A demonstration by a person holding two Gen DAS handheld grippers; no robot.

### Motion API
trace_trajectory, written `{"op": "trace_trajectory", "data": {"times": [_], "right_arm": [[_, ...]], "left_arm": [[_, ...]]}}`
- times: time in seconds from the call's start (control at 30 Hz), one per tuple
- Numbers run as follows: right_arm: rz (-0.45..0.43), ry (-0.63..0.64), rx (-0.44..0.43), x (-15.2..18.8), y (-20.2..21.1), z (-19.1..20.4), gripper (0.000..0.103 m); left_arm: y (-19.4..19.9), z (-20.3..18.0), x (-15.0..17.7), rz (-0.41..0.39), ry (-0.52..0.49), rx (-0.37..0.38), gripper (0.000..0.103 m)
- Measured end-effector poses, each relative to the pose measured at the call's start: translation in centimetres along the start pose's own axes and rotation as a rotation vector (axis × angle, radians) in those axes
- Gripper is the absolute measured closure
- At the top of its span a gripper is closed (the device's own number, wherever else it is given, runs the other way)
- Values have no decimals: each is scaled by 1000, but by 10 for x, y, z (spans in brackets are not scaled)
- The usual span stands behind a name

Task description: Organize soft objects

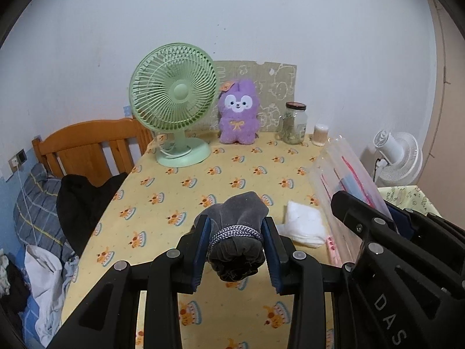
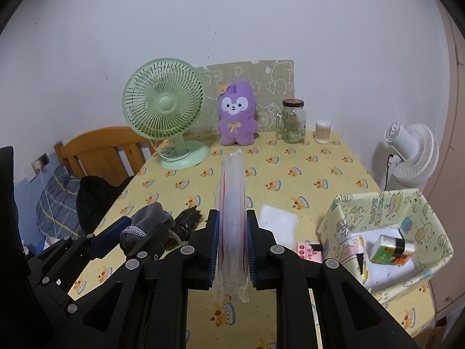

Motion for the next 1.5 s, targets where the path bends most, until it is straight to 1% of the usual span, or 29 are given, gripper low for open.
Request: {"op": "trace_trajectory", "data": {"times": [0.4, 1.03, 1.17, 1.27, 1.5], "right_arm": [[-19, -16, 23, -12, 7, -38, 83], [-53, -46, 92, -29, 20, -110, 83], [-59, -42, 87, -32, 21, -124, 83], [-58, -44, 99, -33, 20, -137, 83], [-55, -48, 117, -33, 21, -163, 83]], "left_arm": [[-1, -39, -15, -26, -34, 16, 67], [-12, -112, -37, -65, -92, 99, 67], [-15, -129, -41, -64, -106, 126, 67], [-17, -141, -42, -65, -121, 133, 67], [-25, -168, -42, -52, -141, 184, 66]]}}
Point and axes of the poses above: each gripper's, at about its wrist camera, not at the fingertips, and y roughly against the way its jaws point, z to its left, x to its underside, the point moved 8 cm from there along -y, roughly the way its jaws point, and after that the axes turned 6 degrees about -y, right-handed, at the moved point
